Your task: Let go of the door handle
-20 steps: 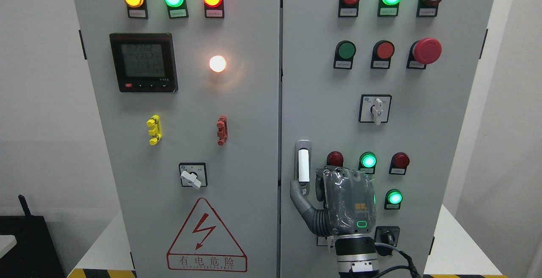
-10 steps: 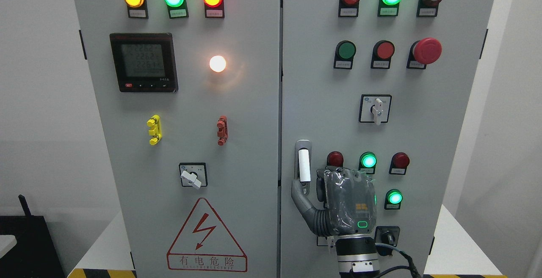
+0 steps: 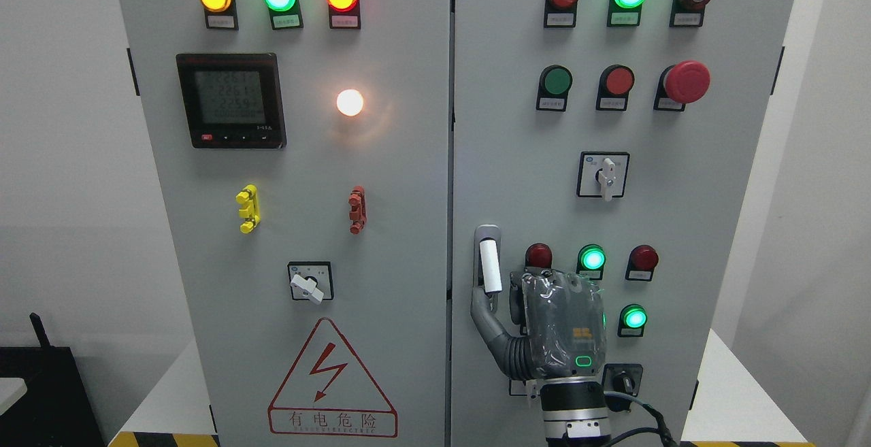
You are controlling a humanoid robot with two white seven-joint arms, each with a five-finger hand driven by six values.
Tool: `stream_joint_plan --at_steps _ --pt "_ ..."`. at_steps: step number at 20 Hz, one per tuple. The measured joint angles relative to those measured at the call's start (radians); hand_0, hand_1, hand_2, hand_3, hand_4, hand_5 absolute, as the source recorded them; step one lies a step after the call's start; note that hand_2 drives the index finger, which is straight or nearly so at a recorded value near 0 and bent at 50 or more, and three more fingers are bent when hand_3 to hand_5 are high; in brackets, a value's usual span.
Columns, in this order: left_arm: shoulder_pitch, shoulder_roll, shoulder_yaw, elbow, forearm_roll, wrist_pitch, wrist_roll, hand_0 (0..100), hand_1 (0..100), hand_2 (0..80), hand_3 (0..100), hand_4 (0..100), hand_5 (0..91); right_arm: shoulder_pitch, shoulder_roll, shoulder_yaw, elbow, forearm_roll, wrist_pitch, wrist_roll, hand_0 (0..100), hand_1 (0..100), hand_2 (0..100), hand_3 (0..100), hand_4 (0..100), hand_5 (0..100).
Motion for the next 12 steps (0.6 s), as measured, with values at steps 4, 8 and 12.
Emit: stream_joint_plan --at_steps 4,8,12 --pt "0.000 0.000 0.000 0.000 0.000 0.000 0.000 12 39 0.0 0 0 0.0 0.001 0.001 -0.002 -0.001 -0.001 0.000 -0.001 51 43 100 100 100 98" --pt "0.000 0.000 0.000 0.000 0.000 0.000 0.000 12 39 0.0 0 0 0.0 0.002 0.001 -0.004 -0.002 -0.001 -0.001 -0.002 52 43 100 100 100 98" --pt "0.000 0.000 0.000 0.000 0.000 0.000 0.000 12 39 0.0 0 0 0.0 0.003 0.001 -0.005 -0.003 -0.002 -0.001 -0.003 52 43 100 100 100 98"
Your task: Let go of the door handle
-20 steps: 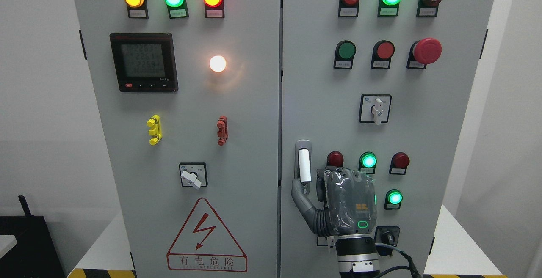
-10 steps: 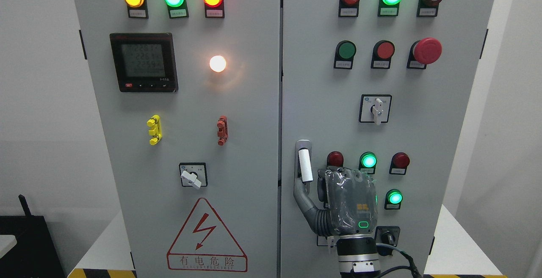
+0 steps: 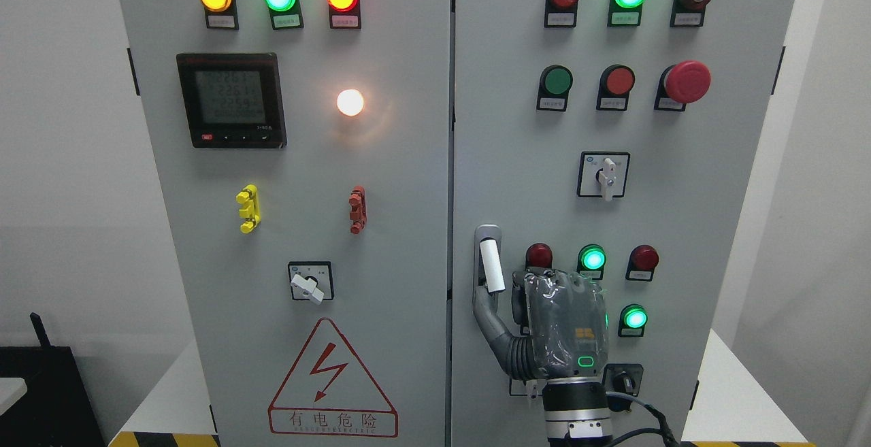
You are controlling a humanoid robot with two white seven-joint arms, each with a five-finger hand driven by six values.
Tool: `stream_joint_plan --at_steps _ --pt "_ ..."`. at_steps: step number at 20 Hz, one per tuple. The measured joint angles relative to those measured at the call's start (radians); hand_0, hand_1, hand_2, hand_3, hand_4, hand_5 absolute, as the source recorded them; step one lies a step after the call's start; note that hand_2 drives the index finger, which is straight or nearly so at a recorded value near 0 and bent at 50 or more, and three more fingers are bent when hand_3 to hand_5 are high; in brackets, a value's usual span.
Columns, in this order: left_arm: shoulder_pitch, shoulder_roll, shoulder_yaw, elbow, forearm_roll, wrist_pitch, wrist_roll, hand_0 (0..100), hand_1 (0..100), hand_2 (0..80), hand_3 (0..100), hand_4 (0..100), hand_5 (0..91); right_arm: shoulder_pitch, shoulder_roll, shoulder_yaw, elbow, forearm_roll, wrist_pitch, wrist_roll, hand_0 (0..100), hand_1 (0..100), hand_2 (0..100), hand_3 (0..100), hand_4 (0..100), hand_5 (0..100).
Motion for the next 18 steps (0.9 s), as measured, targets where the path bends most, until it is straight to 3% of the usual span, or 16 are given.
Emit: stream_joint_plan --at_steps 18 --pt "0.000 0.000 0.000 0.000 0.000 0.000 0.000 12 39 0.0 0 0 0.0 0.001 0.001 -0.011 -0.003 0.000 -0.001 -0.004 54 43 100 100 100 98"
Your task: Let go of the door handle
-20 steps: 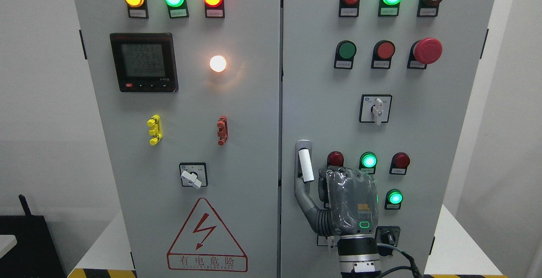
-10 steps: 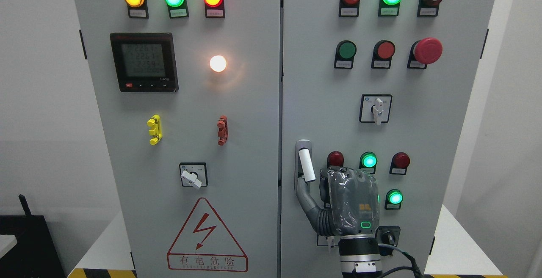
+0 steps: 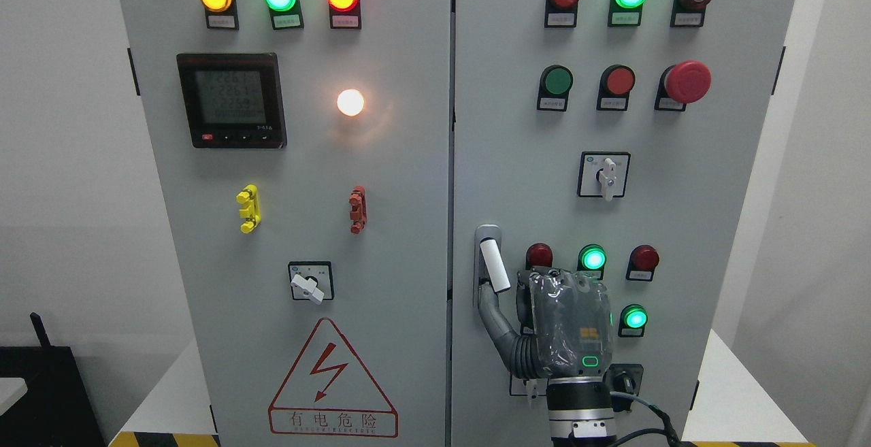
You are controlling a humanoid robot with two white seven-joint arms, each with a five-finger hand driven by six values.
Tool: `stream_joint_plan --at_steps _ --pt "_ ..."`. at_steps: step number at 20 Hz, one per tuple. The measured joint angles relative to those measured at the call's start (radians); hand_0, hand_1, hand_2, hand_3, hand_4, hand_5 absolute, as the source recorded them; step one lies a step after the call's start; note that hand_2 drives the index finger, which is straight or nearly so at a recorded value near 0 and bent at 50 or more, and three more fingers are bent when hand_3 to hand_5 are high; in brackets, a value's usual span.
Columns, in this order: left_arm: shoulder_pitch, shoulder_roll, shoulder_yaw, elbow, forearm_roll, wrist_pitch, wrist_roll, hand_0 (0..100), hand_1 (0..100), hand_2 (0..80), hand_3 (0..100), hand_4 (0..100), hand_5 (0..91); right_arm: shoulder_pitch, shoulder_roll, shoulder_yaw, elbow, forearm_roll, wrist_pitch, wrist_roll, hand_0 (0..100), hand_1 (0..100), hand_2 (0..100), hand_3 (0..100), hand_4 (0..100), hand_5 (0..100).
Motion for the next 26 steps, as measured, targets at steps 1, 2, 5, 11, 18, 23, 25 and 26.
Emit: stream_joint_plan --at_steps 1,2,5,11,18,23,25,26 --pt "0.000 0.000 0.000 0.000 0.000 0.000 0.000 12 39 0.0 0 0 0.0 0.001 0.000 0.000 -0.001 0.000 0.000 0.000 54 43 100 100 100 98" --pt "0.000 0.000 0.000 0.000 0.000 0.000 0.000 12 39 0.0 0 0 0.0 0.001 0.000 0.000 -0.001 0.000 0.000 -0.001 54 43 100 100 100 98" --pt "0.000 0.000 0.000 0.000 0.000 0.000 0.000 12 39 0.0 0 0 0.0 0.002 0.001 -0.002 -0.003 0.000 0.001 -0.001 54 43 100 100 100 98" --pt "0.000 0.000 0.000 0.000 0.000 0.000 0.001 12 39 0.0 0 0 0.0 0.007 0.001 -0.005 -0.006 0.000 0.001 -0.011 54 44 100 100 100 98" --pt "0.000 0.000 0.000 0.000 0.000 0.000 0.001 12 39 0.0 0 0 0.0 0.009 0.001 -0.010 -0.009 0.000 0.001 -0.012 54 44 100 100 100 98" --pt "0.000 0.000 0.000 0.000 0.000 0.000 0.001 12 39 0.0 0 0 0.0 0.010 0.002 -0.012 -0.011 0.000 0.001 -0.013 55 43 100 100 100 98" --pt "0.000 0.000 0.000 0.000 0.000 0.000 0.001 12 39 0.0 0 0 0.0 0.010 0.002 -0.013 -0.011 0.000 0.000 -0.014 55 43 100 100 100 98" --pt "0.000 0.000 0.000 0.000 0.000 0.000 0.002 12 39 0.0 0 0 0.0 0.010 0.002 -0.014 -0.011 0.000 0.000 -0.015 55 43 100 100 100 98"
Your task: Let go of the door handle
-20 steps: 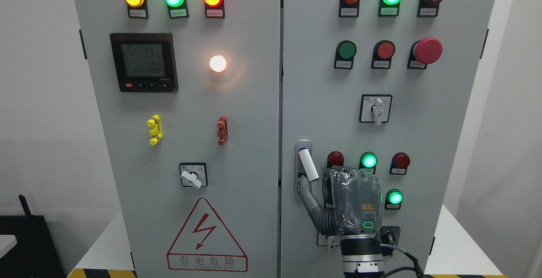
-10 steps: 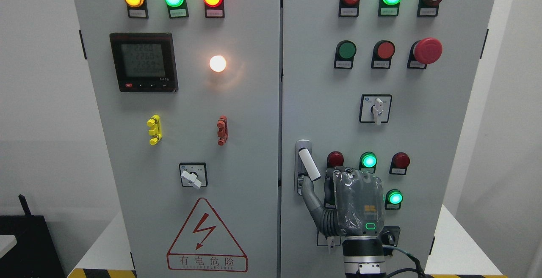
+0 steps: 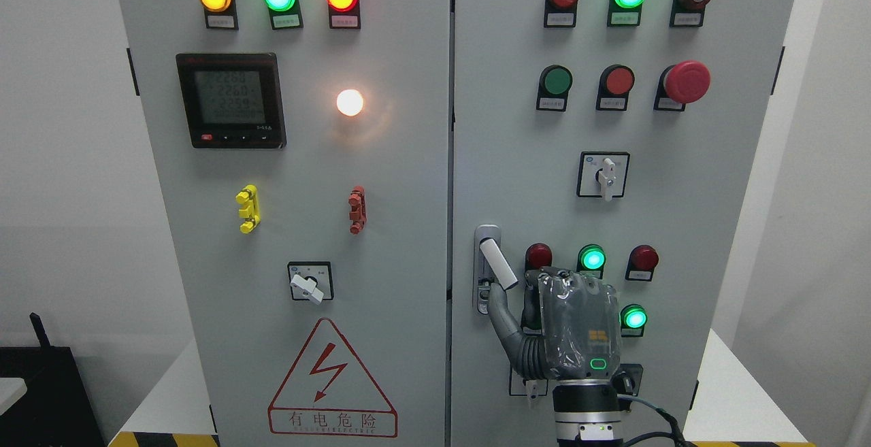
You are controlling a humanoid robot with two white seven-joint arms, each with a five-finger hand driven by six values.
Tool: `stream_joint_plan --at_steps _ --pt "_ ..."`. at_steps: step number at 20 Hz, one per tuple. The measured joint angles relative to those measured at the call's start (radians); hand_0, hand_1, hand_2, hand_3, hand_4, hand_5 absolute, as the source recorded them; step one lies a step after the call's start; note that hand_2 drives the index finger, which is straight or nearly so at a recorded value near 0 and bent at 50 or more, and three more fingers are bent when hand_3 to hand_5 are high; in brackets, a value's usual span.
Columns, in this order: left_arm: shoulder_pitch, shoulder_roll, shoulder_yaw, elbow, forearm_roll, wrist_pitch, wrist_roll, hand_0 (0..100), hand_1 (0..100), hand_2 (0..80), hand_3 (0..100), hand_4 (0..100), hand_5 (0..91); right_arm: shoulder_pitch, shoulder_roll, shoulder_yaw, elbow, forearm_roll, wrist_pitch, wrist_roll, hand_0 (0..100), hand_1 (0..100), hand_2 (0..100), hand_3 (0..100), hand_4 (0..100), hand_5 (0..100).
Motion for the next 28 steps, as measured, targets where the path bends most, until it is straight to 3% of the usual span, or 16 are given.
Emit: stream_joint_plan --at_steps 28 --pt "0.000 0.000 0.000 0.000 0.000 0.000 -0.001 12 39 0.0 0 0 0.0 -0.004 -0.002 -0.016 -0.004 0.000 0.000 0.006 55 44 100 100 100 98"
